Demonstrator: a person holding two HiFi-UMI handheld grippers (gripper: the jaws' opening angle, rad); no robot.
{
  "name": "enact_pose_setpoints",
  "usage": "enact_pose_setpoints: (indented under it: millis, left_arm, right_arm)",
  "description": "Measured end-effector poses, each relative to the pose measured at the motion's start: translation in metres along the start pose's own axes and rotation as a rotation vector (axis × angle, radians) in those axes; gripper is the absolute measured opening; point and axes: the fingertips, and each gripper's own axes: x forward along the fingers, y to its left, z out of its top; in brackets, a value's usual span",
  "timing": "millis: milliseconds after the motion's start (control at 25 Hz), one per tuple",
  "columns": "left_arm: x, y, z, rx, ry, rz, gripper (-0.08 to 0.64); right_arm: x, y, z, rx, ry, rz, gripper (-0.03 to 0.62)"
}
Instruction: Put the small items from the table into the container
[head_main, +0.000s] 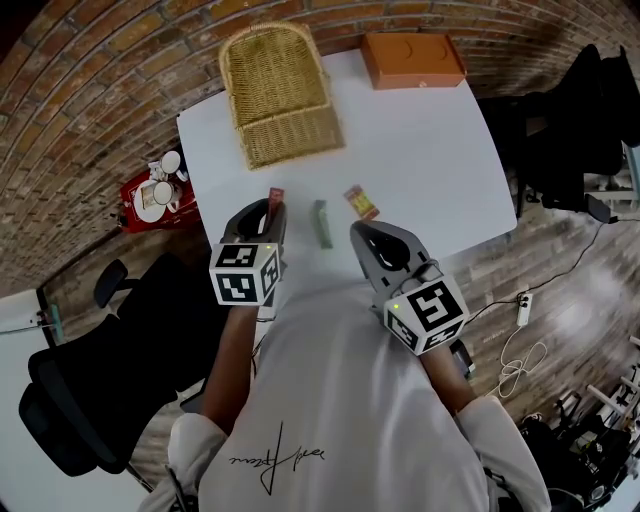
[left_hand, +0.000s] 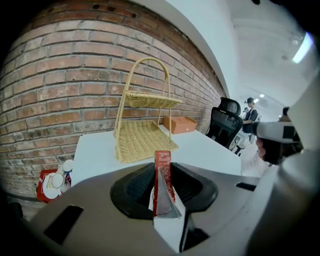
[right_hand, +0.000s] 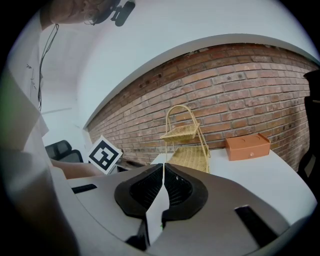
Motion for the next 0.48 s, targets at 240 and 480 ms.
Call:
enact_pose_setpoints:
  millis: [240,480]
  left_arm:
    - [-0.004,-0.005,0.023,0.027,-0.043,-0.005,0.108]
    - [-0.004,-0.008,0.038,0.033,-0.066,-0.009,0.108]
  right_arm:
    - [0.000,-0.001,-0.001,0.009,-0.003,-0.002,0.023]
    - [-0.001,-0.002,-0.001,0.009,-0.004,0.000,0.023]
